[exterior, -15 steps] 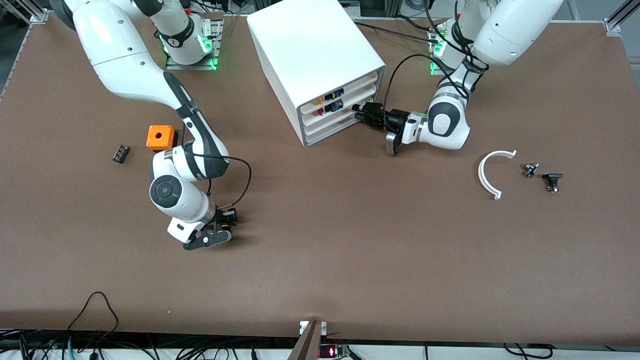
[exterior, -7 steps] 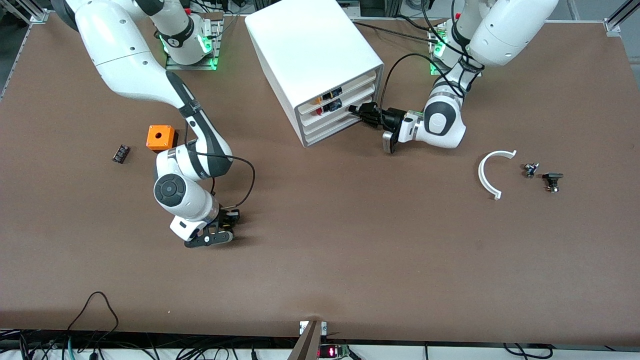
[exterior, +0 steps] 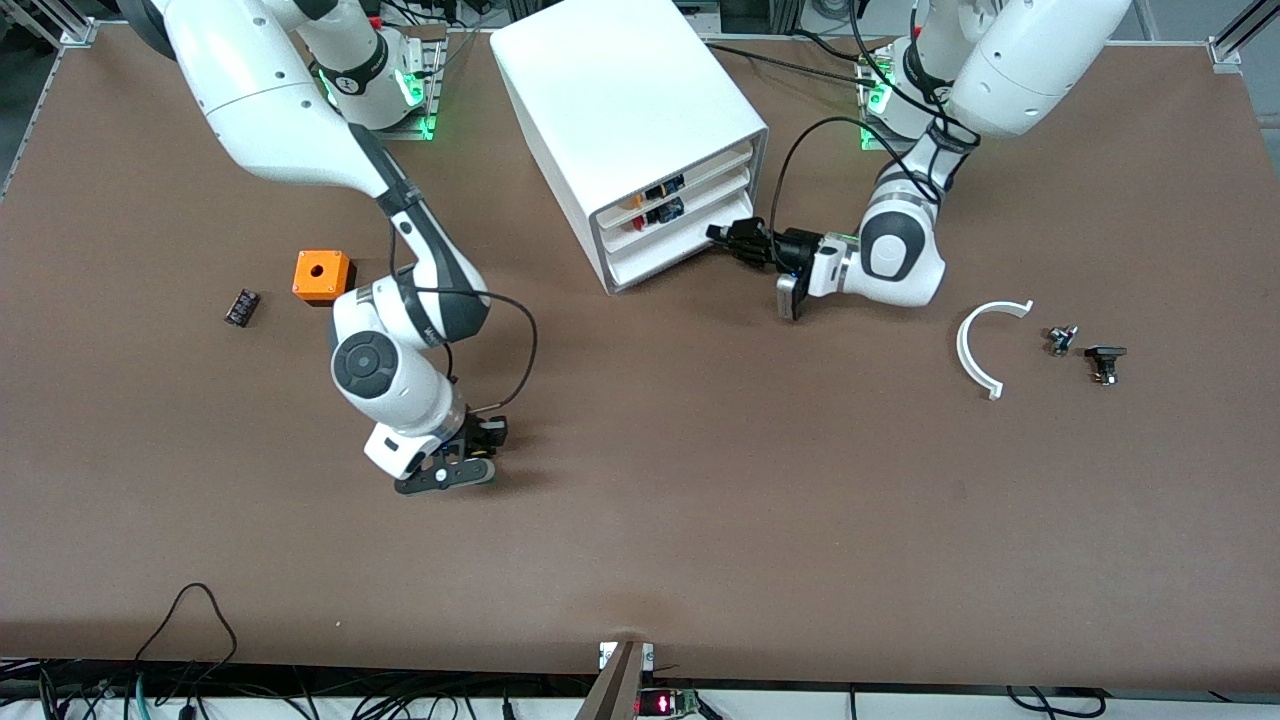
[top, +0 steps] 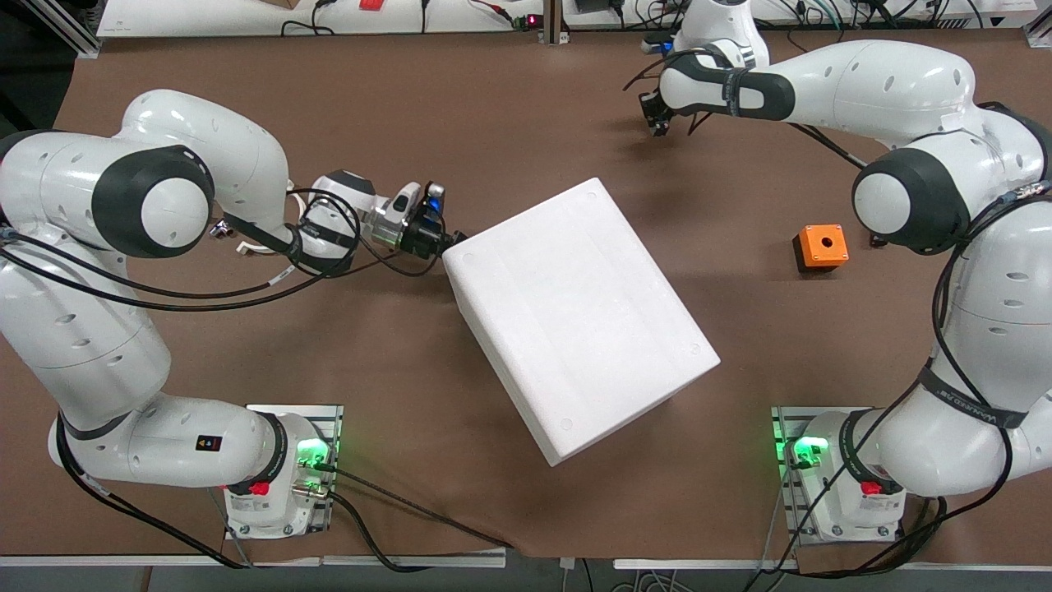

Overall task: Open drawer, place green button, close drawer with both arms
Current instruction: 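Pull the drawer open with the left gripper while the right gripper carries the button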

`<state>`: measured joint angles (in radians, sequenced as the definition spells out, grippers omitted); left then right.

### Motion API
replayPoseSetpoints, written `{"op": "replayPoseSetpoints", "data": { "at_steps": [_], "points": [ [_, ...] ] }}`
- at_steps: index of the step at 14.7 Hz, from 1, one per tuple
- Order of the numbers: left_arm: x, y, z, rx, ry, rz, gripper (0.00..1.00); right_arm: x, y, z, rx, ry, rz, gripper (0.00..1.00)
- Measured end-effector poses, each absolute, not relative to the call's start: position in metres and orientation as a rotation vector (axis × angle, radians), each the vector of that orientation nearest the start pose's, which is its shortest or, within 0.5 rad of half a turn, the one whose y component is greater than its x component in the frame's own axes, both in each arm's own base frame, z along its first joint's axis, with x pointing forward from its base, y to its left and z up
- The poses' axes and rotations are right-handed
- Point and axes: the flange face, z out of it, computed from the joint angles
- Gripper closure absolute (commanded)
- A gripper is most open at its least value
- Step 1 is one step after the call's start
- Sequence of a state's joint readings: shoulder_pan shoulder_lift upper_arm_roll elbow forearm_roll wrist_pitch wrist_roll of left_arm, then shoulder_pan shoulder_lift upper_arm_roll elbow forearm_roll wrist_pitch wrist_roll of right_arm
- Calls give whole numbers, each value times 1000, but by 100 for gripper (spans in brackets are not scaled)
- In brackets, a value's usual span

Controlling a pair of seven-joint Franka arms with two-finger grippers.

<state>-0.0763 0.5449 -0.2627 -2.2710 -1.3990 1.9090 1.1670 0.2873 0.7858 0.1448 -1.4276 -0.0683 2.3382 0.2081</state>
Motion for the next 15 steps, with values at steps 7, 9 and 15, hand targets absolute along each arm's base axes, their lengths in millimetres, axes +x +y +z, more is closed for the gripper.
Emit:
{"op": "replayPoseSetpoints", "data": {
  "at_steps": [7, 9, 15],
  "points": [
    [489, -194, 152, 1921, -342, -252, 100, 652, 376, 301, -2958, -247, -161, 100],
    [504, -185, 159, 1953, -356, -248, 100, 641, 404, 323, -2957, -133, -149, 100],
    [524, -160, 164, 2008, -364, -255, 0, 597, 484, 360, -2882, 477, -131, 100]
  ]
}}
